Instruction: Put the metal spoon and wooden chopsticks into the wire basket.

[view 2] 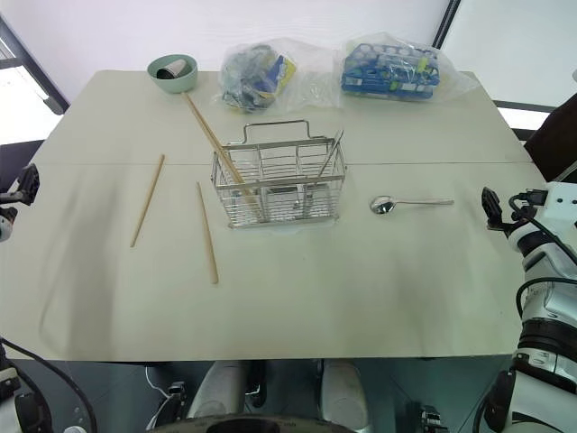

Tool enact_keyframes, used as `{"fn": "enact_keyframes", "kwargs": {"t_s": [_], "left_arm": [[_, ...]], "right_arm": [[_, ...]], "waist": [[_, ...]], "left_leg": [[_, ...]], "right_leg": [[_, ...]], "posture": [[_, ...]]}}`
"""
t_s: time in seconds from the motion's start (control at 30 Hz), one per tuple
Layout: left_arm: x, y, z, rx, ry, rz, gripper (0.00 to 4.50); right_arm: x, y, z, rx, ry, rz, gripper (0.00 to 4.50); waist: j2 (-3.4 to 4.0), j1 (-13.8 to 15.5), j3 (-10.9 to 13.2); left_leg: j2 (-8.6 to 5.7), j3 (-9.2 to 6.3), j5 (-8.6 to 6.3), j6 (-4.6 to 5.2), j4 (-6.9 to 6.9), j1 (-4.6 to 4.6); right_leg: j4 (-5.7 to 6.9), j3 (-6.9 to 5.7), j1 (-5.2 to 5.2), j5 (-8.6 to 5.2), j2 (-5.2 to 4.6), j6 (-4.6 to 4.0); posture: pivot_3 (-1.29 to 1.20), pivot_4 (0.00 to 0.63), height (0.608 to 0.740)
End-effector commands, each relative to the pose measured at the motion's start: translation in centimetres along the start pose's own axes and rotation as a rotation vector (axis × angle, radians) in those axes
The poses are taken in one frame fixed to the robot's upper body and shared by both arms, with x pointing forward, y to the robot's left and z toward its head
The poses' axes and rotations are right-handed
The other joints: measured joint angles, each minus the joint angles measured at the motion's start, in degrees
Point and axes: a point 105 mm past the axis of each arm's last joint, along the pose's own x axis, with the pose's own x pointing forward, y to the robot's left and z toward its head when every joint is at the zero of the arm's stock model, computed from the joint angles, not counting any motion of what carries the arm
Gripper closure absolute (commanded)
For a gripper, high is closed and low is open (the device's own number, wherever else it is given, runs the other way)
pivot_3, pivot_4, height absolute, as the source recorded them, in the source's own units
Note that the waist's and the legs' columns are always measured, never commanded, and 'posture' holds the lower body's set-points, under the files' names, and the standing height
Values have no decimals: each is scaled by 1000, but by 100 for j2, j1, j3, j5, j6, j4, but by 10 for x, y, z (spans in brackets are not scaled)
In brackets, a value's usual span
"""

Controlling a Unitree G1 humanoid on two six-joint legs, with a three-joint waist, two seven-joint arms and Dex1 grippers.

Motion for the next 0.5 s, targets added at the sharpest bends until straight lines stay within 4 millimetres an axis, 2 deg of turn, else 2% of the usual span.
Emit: {"fn": "enact_keyframes", "kwargs": {"t_s": [0.03, 0.2, 0.27, 0.43, 0.5], "left_arm": [[1, 3, 18, 23, -53, 3, 56], [2, 2, 18, 25, -46, -10, 56], [6, -6, 21, 15, -52, -46, 56], [8, -44, 39, -23, -82, -210, 56], [-2, -86, 56, -51, -105, -409, 56]], "right_arm": [[0, -6, 22, -18, -68, -11, 61], [0, -6, 28, -25, -82, -6, 61], [1, -1, 36, -60, -92, 30, 61], [9, 16, 56, -152, -95, 159, 61], [13, 30, 71, -274, -86, 279, 61]], "waist": [[0, 0, 0], [0, 1, 0], [0, 7, 0], [0, 1, 0], [2, -6, 2]], "left_leg": [[0, 0, 0, 0, 0, 0], [0, 0, 0, 0, 0, 0], [0, 0, 0, 0, 0, 0], [-1, 2, 0, 0, 0, 0], [1, 1, 0, 0, 0, -1]], "right_leg": [[0, 0, 0, 0, 0, 0], [-1, 0, 0, 0, 0, 0], [-1, 0, 0, 0, 0, 0], [-2, 0, 0, 0, -1, 0], [-3, 0, -1, 0, 1, 0]], "posture": [[0, 150, 718], [0, 150, 718], [0, 150, 718], [0, 150, 718], [0, 150, 718]]}}
